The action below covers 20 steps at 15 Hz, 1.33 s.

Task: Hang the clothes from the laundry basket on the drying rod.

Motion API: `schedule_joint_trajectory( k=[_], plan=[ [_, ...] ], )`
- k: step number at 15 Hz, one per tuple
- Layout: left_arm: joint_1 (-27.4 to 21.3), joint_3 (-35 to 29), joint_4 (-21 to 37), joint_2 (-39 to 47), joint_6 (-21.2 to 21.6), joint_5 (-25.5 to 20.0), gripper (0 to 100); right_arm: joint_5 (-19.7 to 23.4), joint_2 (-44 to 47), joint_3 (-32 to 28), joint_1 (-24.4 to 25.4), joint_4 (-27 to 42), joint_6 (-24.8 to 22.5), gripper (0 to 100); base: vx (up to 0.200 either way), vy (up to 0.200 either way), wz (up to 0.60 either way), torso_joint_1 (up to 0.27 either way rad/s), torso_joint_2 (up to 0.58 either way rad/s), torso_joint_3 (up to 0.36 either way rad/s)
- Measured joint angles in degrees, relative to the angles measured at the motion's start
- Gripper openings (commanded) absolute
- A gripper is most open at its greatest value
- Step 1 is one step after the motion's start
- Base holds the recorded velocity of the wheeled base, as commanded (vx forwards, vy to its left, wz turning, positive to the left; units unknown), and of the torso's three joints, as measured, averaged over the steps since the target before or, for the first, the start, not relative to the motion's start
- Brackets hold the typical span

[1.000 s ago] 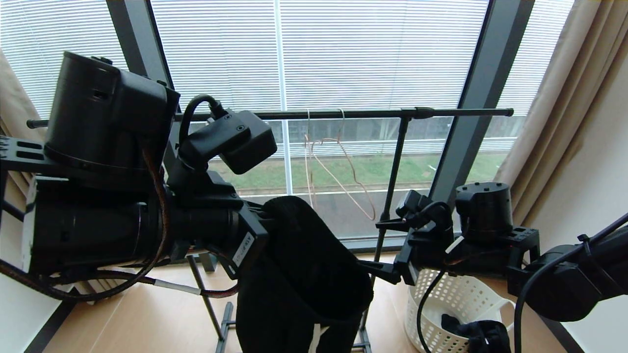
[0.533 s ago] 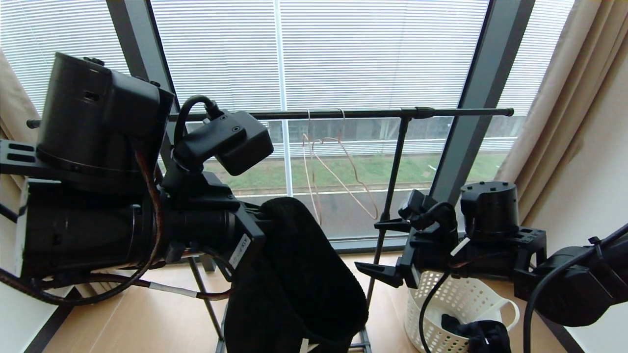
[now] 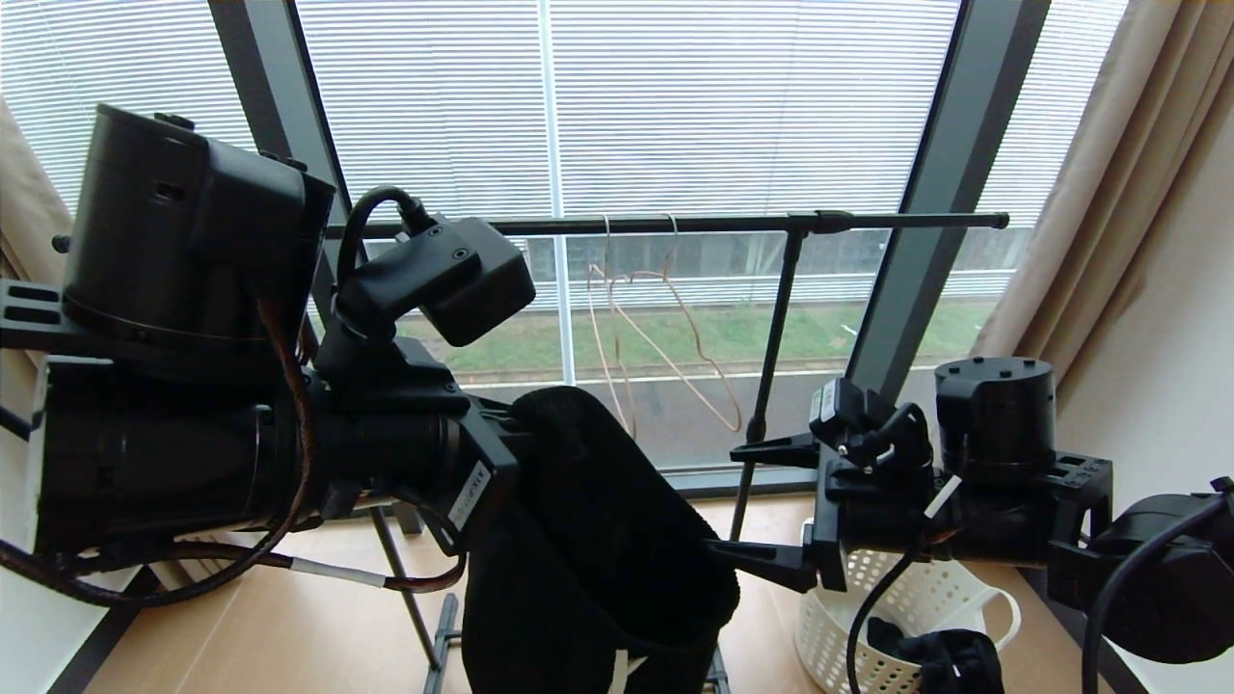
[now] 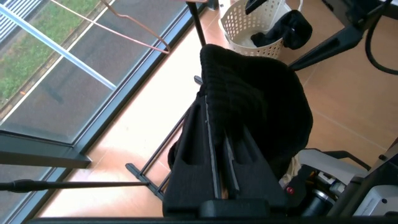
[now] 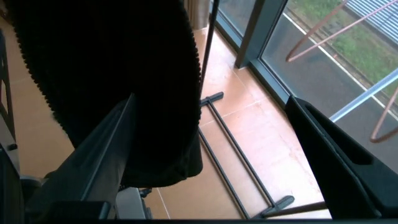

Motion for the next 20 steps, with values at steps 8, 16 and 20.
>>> schedule_joint_trajectory(
  k=[8, 16, 20],
  plan=[
    [-0.2, 0.2, 0.0, -0.4, 0.0, 0.0, 0, -0.4, 7.5, -4.6, 2.7, 0.0, -0.1, 100, 0.000, 0.000, 0.00, 0.000, 0.00, 0.000],
    [-0.2, 0.7, -0.1, -0.9, -0.1, 0.0, 0, -0.9, 11.0, -5.8, 3.1, -0.2, 0.0, 0, 0.000, 0.000, 0.00, 0.000, 0.00, 0.000],
    [-0.2, 1.1, -0.1, -0.8, -0.2, -0.2, 0, -0.8, 10.4, -5.6, 1.9, -0.3, 0.3, 0, 0.000, 0.000, 0.00, 0.000, 0.00, 0.000]
  ],
)
